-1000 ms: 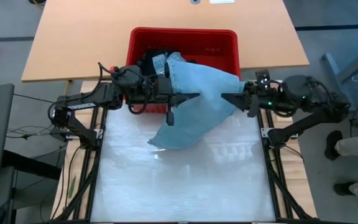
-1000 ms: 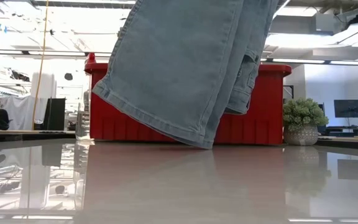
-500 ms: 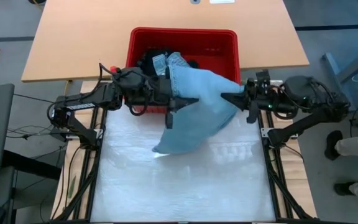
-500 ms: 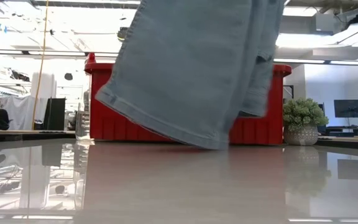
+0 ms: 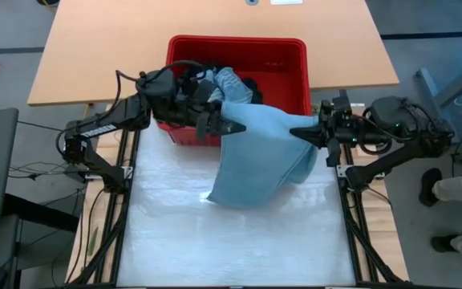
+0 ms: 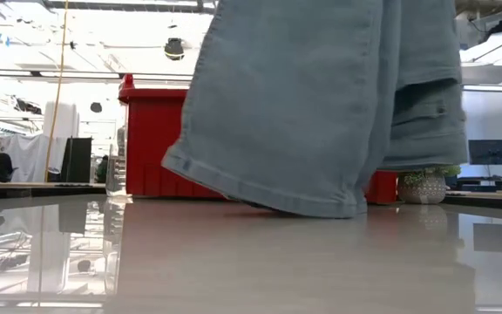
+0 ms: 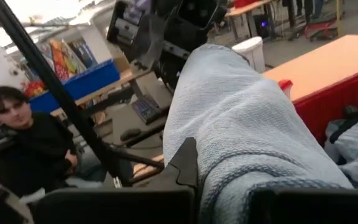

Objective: Fold Laundry from Bin
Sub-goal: Fold the light blue pants

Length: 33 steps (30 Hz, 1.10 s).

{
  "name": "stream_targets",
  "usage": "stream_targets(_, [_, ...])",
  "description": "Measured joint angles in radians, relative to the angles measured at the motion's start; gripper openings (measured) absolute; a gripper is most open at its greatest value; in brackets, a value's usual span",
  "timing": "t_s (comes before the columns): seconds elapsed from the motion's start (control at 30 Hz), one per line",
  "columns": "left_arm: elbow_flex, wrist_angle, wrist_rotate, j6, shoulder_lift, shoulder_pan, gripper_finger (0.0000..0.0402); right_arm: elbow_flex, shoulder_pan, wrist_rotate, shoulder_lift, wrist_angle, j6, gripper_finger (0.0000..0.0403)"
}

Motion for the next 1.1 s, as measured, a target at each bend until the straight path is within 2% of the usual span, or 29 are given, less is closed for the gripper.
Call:
stream_targets(0.1, [0.000, -0.078, 0.010, -0.025, -0.010, 0.014, 0.0190, 0.000, 0.014, -0.011, 0.004, -0.023, -0.001, 0.0034])
stream_targets(0.3, [0.000, -0.229, -0.076, -0.048, -0.037, 0.014, 0.0190, 0.000, 0.068, -0.017, 0.004, -0.021, -0.022, 0.0034])
stream_targets(0.43, [-0.016, -0.121, -0.052, -0.131, -0.029, 0.009, 0.0190, 0.000, 0.086, -0.016, 0.011, -0.018, -0.030, 0.0034])
stream_targets(0.53, [-0.037, -0.101, -0.014, -0.183, -0.029, 0.005, 0.0190, 0.000, 0.086, -0.016, 0.016, -0.019, -0.038, 0.0035])
stream_targets(0.77, [-0.074, -0.050, -0.007, -0.186, -0.025, -0.020, 0.0182, 0.000, 0.086, -0.014, 0.017, -0.003, -0.065, 0.0035])
stream_targets(0.9, [-0.074, 0.010, 0.000, -0.142, -0.025, -0.049, 0.0137, 0.000, 0.086, -0.011, 0.015, 0.076, -0.120, 0.0035])
stream_targets(1.1, [-0.074, 0.061, -0.017, -0.043, -0.026, -0.098, 0.0015, 0.000, 0.084, -0.011, 0.014, 0.114, -0.150, 0.0035])
